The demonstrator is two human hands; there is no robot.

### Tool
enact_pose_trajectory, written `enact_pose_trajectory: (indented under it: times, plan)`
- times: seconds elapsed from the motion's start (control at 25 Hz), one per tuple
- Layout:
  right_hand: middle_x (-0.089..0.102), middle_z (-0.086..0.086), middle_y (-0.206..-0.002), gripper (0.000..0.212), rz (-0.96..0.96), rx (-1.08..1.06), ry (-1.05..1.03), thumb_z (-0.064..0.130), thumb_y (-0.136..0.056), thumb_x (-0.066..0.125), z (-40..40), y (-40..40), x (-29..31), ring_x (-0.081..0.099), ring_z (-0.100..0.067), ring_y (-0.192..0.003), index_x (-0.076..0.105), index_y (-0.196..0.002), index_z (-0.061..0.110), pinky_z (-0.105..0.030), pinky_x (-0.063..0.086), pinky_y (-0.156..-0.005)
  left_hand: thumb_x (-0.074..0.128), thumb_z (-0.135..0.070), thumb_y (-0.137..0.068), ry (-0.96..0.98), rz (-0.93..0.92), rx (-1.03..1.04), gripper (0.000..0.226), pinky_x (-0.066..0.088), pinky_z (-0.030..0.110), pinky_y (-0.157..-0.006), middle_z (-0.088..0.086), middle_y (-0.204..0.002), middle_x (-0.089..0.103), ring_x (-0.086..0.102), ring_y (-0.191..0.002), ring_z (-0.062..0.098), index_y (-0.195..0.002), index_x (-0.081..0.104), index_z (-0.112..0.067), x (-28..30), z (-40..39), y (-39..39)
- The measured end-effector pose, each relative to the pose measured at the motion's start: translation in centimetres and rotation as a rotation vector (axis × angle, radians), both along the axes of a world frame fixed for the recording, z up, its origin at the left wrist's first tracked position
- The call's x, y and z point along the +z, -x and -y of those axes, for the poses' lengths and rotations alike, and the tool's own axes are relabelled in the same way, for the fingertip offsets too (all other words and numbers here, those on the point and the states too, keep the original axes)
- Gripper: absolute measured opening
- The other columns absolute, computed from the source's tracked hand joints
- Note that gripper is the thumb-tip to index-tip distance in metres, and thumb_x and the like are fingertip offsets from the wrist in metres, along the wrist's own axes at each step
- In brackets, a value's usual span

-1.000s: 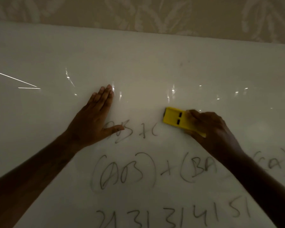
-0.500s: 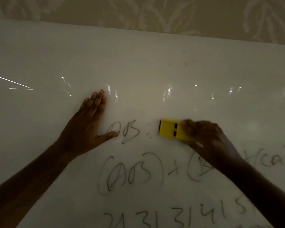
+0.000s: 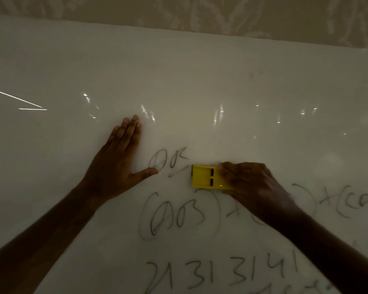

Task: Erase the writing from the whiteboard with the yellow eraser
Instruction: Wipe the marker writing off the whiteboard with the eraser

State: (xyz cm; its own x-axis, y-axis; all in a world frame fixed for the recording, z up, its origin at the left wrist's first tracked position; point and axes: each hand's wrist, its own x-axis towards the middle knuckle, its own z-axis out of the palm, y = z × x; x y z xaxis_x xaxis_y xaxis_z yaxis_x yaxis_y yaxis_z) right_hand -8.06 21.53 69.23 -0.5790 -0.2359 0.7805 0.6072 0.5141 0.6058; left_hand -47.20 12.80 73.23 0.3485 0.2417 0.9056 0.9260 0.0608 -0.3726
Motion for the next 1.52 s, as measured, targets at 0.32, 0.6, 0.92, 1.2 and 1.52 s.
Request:
enact_pose_trajectory:
  times: [0.32,0.6,0.92,1.2,1.52]
  plan:
    - [0.06,-0.003,-0.147,0.061,-0.213,0.038,0.05,0.042,-0.096,0.065,1.0,6.6,5.5,0.057,-0.033,-0.11,0.055,-0.149,0.013,-0.045,0.047,-0.089,0.027,-0.087,-0.1,-0.027,-0.005,0.014,0.115,0.016,0.051,-0.136,0.02,-0.181,0.008,0.005,-0.169,0.034,-0.17,0.014,0.003,-0.7,-0.3,0.4]
    - [0.059,-0.004,-0.15,0.054,0.008,0.033,-0.022,0.039,-0.102,0.06,1.5,5.7,-0.9,0.057,-0.03,-0.117,0.055,-0.149,0.014,-0.046,0.046,-0.099,0.031,-0.086,-0.099,-0.023,-0.013,0.022,0.115,0.014,0.05,-0.137,0.019,-0.181,0.008,0.006,-0.169,0.034,-0.17,0.015,0.003,-2.5,0.4,2.2]
    - [0.06,-0.003,-0.147,0.061,-0.189,0.011,0.028,0.045,-0.096,0.057,1.7,8.4,8.3,0.056,-0.034,-0.109,0.054,-0.149,0.014,-0.049,0.05,-0.088,0.032,-0.084,-0.1,-0.043,-0.001,0.028,0.113,0.015,0.051,-0.136,0.02,-0.18,0.012,0.009,-0.169,0.036,-0.17,0.017,0.003,-3.1,0.3,2.3]
    - [0.057,-0.002,-0.151,0.056,0.046,0.024,-0.041,0.041,-0.102,0.06,2.0,8.0,0.4,0.059,-0.03,-0.119,0.051,-0.151,0.016,-0.048,0.046,-0.098,0.029,-0.073,-0.107,-0.09,0.043,0.014,0.098,0.019,0.054,-0.135,0.02,-0.18,0.015,0.013,-0.168,0.035,-0.169,0.02,0.003,-3.9,0.2,2.6]
    - [0.059,-0.002,-0.149,0.059,-0.099,-0.015,-0.015,0.044,-0.098,0.055,2.8,11.6,5.9,0.059,-0.033,-0.112,0.054,-0.149,0.014,-0.046,0.046,-0.09,0.034,-0.05,-0.113,-0.144,0.087,-0.035,0.077,0.023,0.056,-0.134,0.019,-0.179,0.019,0.017,-0.167,0.036,-0.169,0.024,0.002,-4.6,0.0,2.5]
